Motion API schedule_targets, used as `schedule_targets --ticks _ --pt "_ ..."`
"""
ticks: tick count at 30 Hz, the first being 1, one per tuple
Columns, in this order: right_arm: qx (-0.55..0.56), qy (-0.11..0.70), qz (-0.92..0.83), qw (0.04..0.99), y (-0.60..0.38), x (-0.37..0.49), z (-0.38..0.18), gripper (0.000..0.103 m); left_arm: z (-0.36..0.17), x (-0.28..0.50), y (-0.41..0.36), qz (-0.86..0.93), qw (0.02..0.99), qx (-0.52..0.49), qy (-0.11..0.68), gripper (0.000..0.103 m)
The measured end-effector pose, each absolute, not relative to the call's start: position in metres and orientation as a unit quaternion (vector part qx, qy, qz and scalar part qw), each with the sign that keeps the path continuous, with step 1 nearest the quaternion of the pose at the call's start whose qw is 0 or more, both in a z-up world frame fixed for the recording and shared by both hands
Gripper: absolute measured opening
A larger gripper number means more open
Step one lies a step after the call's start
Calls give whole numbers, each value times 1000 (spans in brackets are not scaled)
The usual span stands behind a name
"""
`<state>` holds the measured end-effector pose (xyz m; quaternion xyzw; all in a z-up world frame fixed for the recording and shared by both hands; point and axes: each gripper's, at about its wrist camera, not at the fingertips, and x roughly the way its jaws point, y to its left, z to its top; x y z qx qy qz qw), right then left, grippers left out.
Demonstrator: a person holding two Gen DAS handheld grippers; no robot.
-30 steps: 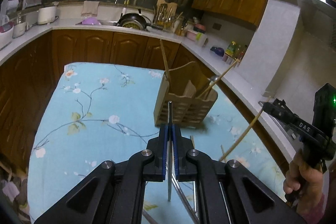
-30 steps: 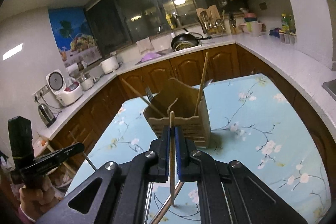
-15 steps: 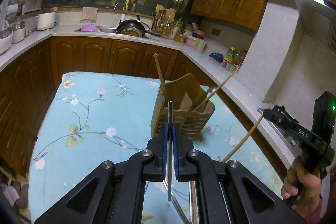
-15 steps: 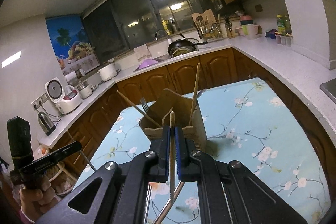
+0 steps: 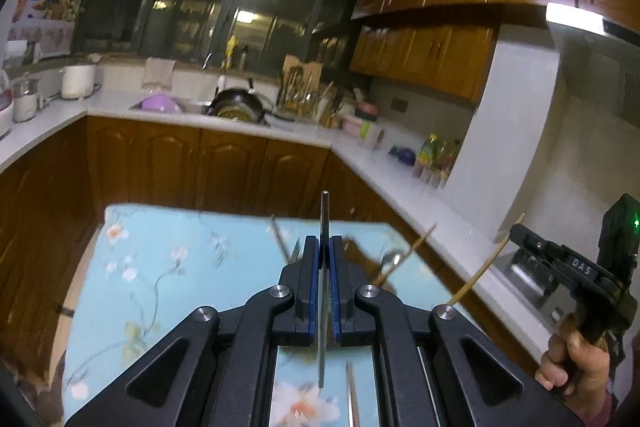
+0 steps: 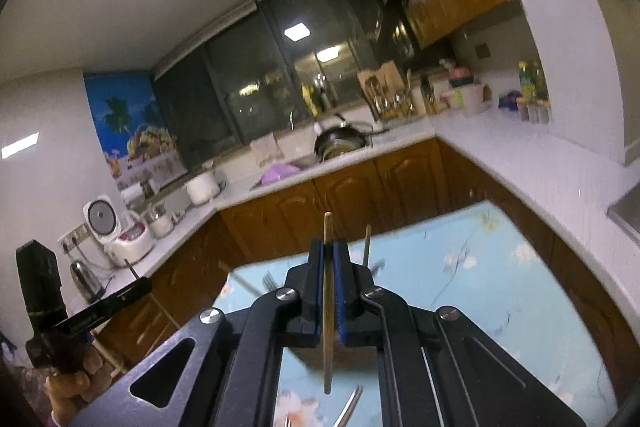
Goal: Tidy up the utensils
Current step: 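Lift the chopstick and knife and carry them over the wooden holder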
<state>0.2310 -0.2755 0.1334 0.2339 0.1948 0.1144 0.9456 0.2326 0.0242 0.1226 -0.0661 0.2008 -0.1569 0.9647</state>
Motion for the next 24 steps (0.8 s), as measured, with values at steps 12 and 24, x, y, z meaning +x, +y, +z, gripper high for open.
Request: schedule_targets --ticks 12,24 --pt "224 164 83 957 -278 290 138 5 84 309 16 -122 977 -97 146 3" --pt "217 220 82 947 -254 310 66 5 -7 332 -12 -107 971 -89 192 4"
